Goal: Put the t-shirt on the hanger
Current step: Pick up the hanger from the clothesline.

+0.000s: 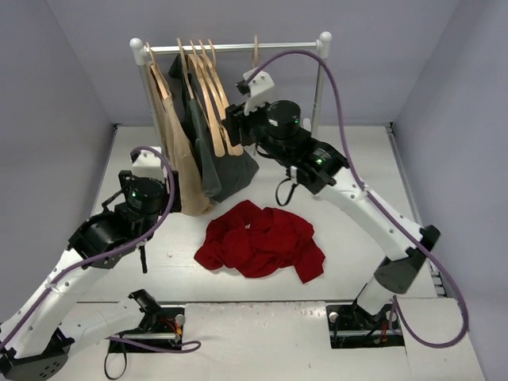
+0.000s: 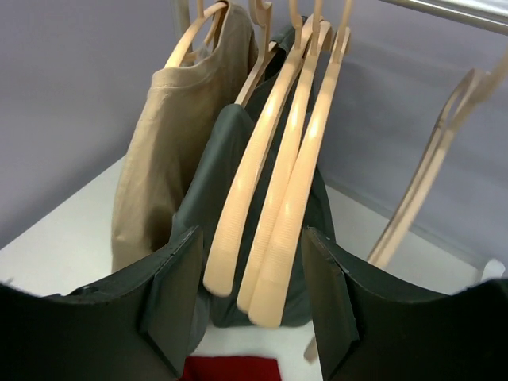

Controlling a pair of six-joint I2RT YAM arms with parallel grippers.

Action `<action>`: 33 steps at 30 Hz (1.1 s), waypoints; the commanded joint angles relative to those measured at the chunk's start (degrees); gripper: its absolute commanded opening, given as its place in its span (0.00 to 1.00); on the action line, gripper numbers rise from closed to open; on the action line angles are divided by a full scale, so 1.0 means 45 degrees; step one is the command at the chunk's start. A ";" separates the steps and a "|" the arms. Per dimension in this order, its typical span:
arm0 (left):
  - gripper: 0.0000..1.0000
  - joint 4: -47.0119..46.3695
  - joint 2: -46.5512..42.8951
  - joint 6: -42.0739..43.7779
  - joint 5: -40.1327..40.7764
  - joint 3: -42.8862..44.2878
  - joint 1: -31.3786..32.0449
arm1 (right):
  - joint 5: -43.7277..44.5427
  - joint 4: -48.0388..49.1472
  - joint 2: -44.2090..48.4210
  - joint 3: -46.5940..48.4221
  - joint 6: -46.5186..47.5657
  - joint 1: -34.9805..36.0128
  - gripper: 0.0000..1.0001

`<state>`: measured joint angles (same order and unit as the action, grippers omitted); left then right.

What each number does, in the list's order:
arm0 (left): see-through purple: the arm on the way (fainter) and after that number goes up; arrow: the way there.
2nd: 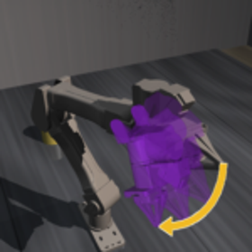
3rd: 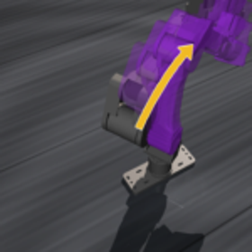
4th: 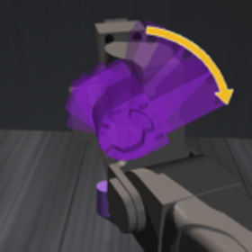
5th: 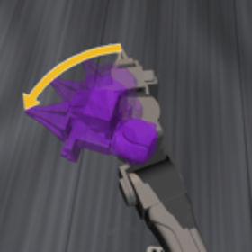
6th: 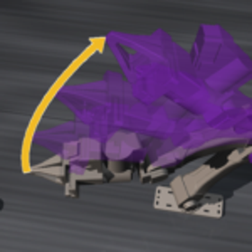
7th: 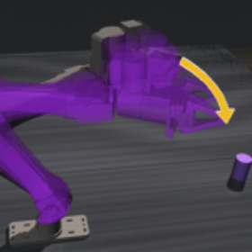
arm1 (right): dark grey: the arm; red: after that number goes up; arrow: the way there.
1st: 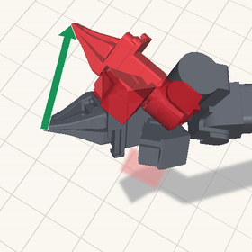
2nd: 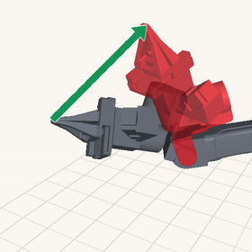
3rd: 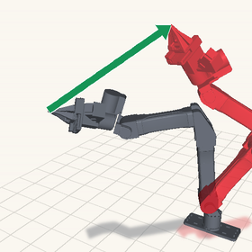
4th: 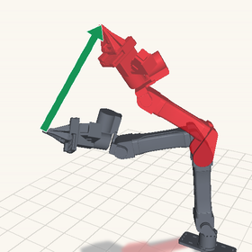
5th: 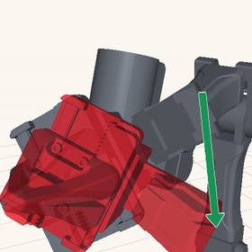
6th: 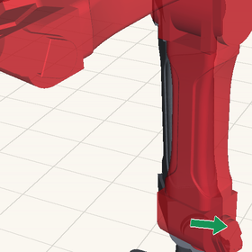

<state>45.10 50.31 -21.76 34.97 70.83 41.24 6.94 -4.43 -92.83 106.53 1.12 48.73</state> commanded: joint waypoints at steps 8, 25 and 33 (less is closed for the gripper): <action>0.64 -0.1389 -0.0184 0.0637 -0.1715 -0.1810 -0.2266 | 0.1793 0.0848 -0.3491 0.4314 0.1080 -0.0145 0.44; 0.64 -0.1623 -0.0418 0.0520 -0.2947 -0.2107 -0.3491 | 0.1388 0.1629 -0.4673 0.5038 0.0418 -0.1032 0.29; 0.64 -0.1682 -0.0463 0.0539 -0.3207 -0.2185 -0.3540 | 0.0859 0.1668 -0.5113 0.5064 0.0247 -0.1238 0.29</action>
<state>40.54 48.31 -19.73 21.56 60.26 25.74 12.19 -1.86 -116.07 127.17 3.06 43.58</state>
